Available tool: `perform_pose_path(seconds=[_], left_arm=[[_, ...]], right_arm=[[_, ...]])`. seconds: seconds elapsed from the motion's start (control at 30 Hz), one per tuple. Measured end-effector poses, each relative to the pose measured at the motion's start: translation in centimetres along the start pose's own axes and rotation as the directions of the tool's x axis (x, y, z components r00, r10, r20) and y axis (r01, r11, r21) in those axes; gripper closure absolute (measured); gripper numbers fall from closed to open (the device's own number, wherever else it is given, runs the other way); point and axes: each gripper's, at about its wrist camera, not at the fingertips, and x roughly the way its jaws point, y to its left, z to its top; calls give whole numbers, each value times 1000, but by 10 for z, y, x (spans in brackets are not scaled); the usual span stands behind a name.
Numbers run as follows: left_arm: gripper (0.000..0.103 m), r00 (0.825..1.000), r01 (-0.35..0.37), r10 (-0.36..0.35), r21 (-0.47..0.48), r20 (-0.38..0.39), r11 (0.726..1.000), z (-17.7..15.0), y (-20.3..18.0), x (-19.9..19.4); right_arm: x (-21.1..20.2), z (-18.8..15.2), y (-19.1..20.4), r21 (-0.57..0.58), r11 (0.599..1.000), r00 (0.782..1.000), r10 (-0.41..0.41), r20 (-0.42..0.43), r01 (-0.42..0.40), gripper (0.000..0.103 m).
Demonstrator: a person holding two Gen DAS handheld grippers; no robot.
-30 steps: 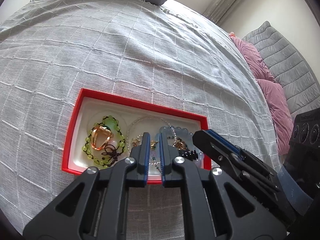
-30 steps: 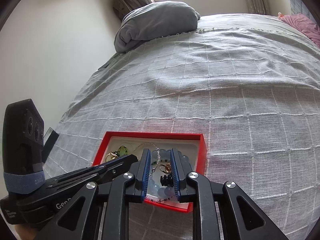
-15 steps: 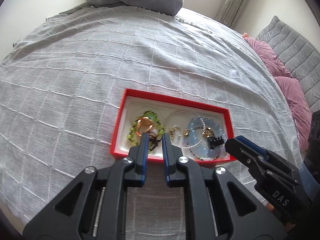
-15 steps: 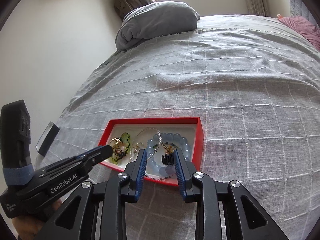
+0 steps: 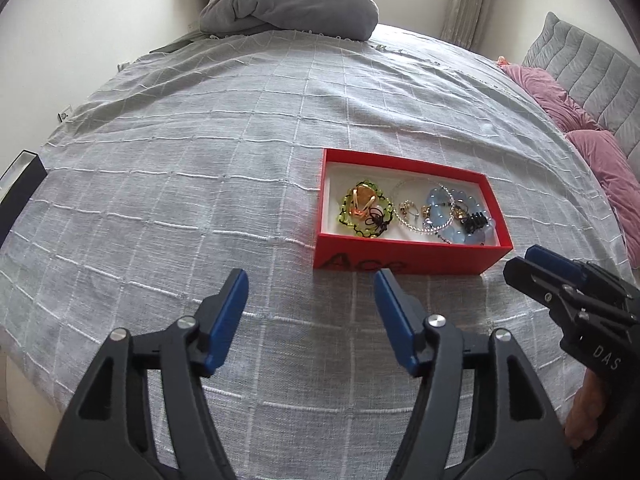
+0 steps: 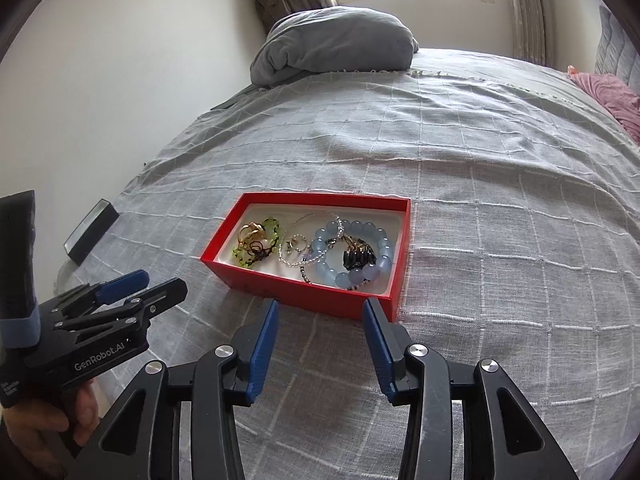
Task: Organize jewelry
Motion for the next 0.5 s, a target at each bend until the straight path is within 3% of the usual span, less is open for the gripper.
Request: perform_pose_path(seconds=[0.17,0.27,0.43,0.5], left_arm=[[26,999,-36,36,14,18,999,-1,2,-3],[24,999,-31,31,4,18,1000,-1,3,-4],[20,999,-35,35,3,7,999,-2,1,-6],[17,999,-40,40,7,5,999,-4,-1,-7]], right_arm=[[1,-5,3,7,1000,1000,-2,-13,2,49],[0,-7,5,24,1000,1000,-5,-27,5,36],[-5,-13,10,24,1000,999,-8,-50,10,27],[-6,-13,11,18,1000,999,-7,-44,8,15]])
